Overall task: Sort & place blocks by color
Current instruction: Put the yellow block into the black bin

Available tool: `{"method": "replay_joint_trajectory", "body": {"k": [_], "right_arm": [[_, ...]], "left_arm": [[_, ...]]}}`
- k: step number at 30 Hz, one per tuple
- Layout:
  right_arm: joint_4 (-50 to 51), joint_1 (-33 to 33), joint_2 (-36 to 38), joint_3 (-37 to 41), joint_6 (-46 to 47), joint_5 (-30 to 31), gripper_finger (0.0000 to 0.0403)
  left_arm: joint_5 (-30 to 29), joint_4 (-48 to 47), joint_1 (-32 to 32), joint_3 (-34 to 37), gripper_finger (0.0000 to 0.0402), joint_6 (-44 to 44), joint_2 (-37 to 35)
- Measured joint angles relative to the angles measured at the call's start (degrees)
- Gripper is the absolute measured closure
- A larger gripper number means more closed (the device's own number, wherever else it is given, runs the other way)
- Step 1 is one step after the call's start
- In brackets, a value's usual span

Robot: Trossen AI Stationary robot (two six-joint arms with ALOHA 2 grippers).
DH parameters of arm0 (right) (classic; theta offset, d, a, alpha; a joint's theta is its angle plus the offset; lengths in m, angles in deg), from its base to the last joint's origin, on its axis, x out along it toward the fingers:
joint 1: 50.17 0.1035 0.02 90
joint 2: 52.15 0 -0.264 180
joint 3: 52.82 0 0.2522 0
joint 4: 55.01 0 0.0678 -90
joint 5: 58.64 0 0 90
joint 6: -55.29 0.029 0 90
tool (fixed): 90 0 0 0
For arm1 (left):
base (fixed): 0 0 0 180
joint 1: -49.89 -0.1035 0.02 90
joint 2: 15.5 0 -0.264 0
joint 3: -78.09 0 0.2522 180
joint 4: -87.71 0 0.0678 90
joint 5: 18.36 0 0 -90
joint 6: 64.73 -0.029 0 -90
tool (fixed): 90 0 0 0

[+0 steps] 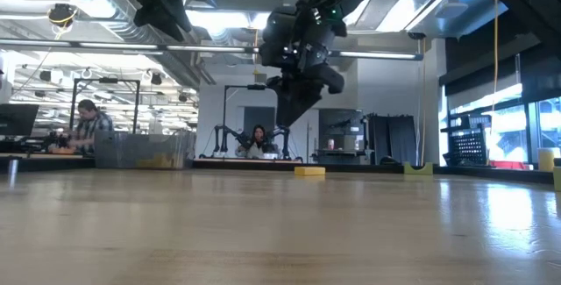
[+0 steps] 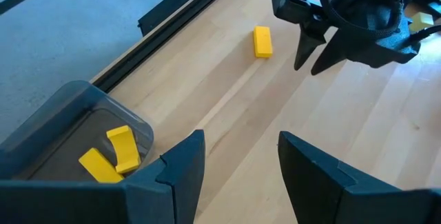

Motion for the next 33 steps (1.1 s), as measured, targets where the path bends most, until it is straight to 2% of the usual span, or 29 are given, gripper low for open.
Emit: {"method": "replay_joint_trajectory", "body": {"k": [7,13,20,33], "right_arm": [[-4.66,0.0,0.0,0.0,0.0,0.0,0.0271],[-2.29,0.08,0.0,0.0,-0.16,0.34,0.0271],[3.48,0.05,0.0,0.0,-0.17,6.44,0.0271],[5.07,-0.18,-0.03,0.0,0.0,7.53,0.027]], "left_arm": [[0.0,0.0,0.0,0.0,0.0227,-0.02,0.0],[0.0,0.01,0.0,0.0,0.0227,0.0,-0.01],[-0.01,0.02,0.0,0.0,0.0227,-0.02,0.0],[0.0,0.02,0.01,-0.02,0.0227,-0.02,0.0]]}}
